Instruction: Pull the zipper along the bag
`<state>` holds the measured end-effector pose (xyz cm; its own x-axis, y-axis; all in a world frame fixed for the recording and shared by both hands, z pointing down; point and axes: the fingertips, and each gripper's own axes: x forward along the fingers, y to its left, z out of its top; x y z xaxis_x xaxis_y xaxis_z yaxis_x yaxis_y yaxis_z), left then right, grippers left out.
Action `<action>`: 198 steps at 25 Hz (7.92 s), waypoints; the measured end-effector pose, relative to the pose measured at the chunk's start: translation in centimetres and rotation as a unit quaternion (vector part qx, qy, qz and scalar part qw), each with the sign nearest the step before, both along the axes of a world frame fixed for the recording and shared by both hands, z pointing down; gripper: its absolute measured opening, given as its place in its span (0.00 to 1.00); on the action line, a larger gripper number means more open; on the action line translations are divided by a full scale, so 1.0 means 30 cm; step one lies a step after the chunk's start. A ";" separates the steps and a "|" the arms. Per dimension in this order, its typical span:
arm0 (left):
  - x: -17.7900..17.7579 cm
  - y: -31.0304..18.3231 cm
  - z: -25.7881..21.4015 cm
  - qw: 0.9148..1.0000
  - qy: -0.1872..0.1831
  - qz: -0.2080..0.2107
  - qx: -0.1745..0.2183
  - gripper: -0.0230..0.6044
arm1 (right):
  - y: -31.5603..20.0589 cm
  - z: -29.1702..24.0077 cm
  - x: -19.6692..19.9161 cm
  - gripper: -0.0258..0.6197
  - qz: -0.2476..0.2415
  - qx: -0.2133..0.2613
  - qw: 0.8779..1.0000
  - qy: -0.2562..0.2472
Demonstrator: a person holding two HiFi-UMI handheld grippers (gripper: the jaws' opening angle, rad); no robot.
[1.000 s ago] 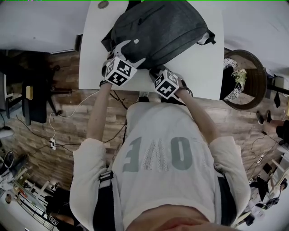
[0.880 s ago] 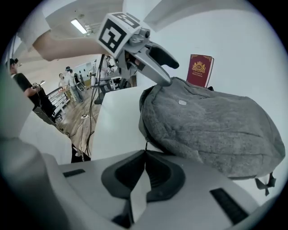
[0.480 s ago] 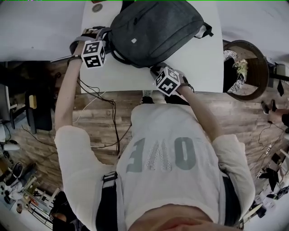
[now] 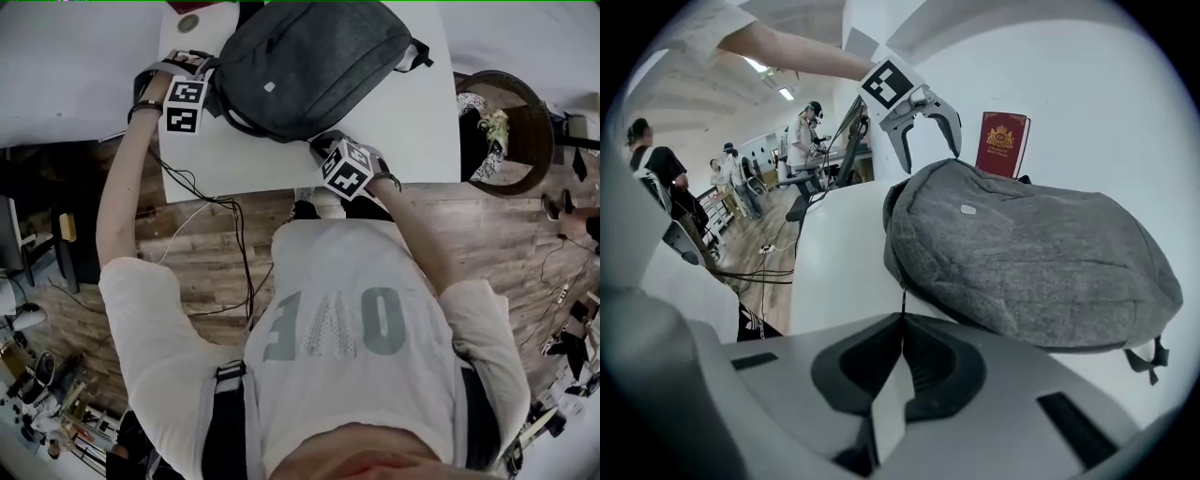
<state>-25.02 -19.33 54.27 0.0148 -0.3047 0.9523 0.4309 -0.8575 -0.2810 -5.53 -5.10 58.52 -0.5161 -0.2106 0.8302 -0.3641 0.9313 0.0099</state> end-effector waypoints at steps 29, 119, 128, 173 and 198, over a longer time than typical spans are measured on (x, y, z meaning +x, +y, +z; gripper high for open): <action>0.627 0.439 0.061 0.953 0.252 -0.081 -0.146 0.50 | -0.073 -0.017 0.781 0.09 0.224 0.020 0.971 0.084; 0.469 0.115 0.064 0.892 0.309 -0.324 -0.066 0.48 | -0.739 -0.034 0.679 0.09 -0.217 0.130 0.927 0.276; 0.477 0.116 0.074 0.898 0.310 -0.305 -0.069 0.48 | -0.563 -0.068 0.766 0.09 -0.229 0.115 0.923 0.286; 0.486 0.149 0.063 0.901 0.347 -0.254 -0.054 0.46 | 0.129 -0.137 0.439 0.09 -0.014 -0.043 0.976 0.213; 0.503 0.142 0.067 0.896 0.347 -0.273 -0.049 0.45 | 0.256 -0.093 0.105 0.09 0.093 -0.159 0.982 0.047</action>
<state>-9.92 -15.08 56.27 0.4883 -0.3632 0.7935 -0.3100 -0.9222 -0.2313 -2.38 2.59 55.72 -0.4107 -0.0153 0.9117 -0.5388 0.8107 -0.2291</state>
